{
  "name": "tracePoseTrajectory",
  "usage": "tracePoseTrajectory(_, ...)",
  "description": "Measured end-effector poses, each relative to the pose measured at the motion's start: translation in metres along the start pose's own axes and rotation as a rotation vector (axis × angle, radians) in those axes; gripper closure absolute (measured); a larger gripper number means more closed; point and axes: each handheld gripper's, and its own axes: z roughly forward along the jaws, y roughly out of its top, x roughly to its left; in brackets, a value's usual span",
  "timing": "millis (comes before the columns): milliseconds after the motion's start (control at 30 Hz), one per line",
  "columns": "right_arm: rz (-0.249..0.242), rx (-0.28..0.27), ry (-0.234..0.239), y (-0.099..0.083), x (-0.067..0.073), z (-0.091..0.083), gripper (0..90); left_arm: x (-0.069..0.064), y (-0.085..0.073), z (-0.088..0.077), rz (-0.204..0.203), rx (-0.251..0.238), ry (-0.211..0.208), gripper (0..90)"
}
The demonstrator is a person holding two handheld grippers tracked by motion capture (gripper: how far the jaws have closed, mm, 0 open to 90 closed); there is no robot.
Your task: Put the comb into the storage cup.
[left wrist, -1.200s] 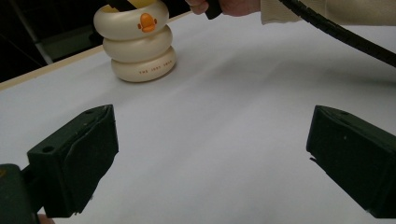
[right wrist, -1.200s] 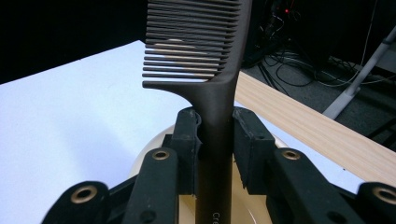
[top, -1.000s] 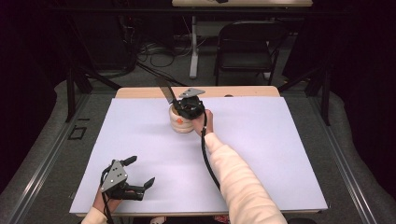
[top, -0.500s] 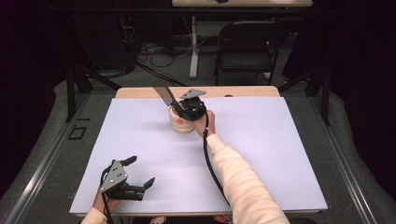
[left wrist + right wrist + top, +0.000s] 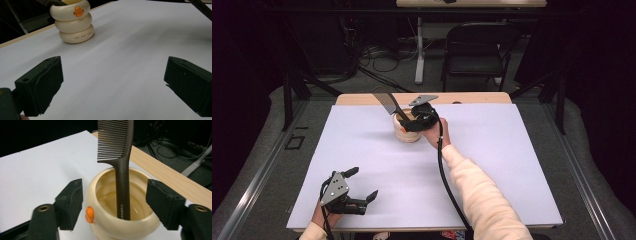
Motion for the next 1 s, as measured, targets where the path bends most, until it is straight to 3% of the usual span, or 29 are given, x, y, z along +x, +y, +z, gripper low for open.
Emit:
tracePoseTrajectory(333, -0.008, 0.037, 0.038, 0.001, 0.002, -0.014, 16.3, 0.000, 0.000, 0.000, 0.000, 0.001, 0.000, 2.3)
tracePoseTrajectory(1000, -0.016, 0.067, 0.098, -0.009, 0.003, -0.046, 6.7, 0.000, 0.000, 0.000, 0.001, 0.005, 0.003, 2.3)
